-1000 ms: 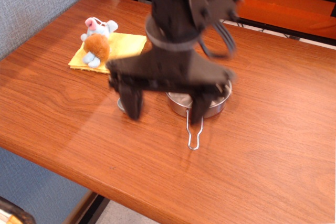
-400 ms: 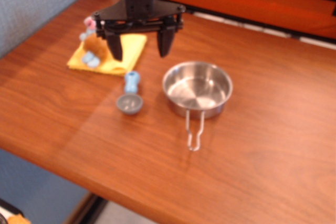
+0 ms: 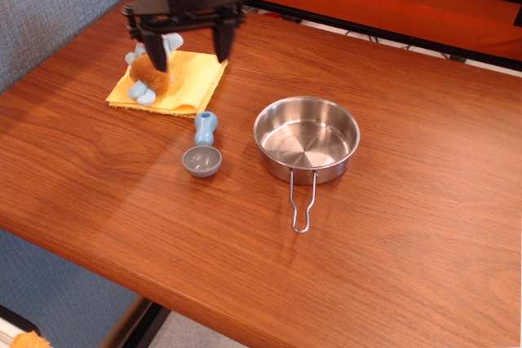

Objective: Take the doll from yellow cloth and place it next to the vessel on the edge of the table.

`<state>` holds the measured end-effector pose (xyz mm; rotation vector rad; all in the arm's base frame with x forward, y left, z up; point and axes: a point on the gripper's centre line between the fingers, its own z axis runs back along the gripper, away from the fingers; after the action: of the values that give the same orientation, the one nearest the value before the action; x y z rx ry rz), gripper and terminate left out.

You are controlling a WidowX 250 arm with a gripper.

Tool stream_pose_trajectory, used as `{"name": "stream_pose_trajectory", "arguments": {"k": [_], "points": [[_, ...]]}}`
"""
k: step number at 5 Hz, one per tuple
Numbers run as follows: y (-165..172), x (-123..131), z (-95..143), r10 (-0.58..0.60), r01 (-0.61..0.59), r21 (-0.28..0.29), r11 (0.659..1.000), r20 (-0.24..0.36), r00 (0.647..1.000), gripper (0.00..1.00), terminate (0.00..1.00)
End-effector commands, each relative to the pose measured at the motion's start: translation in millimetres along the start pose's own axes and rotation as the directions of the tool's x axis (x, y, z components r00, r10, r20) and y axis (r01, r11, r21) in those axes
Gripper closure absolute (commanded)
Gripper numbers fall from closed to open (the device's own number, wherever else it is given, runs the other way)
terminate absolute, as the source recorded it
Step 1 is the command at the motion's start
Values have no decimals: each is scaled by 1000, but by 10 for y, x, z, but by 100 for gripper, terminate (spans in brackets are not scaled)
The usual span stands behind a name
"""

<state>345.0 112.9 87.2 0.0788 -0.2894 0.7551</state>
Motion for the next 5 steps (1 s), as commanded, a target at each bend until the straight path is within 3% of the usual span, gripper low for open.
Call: {"name": "stream_pose_trajectory", "arguments": {"k": [1, 2, 3, 4, 5], "points": [[290, 423, -65, 7, -7, 55, 998, 10, 1000, 0, 0], [364, 494, -179, 13, -12, 98, 995, -10, 1000, 0, 0], [373, 548, -310, 19, -16, 93, 996, -26, 999, 0, 0], [411, 550, -437, 18, -10, 130, 992, -64, 998, 0, 0], [452, 537, -477, 44, -36, 107, 994, -70, 997, 0, 0]]}}
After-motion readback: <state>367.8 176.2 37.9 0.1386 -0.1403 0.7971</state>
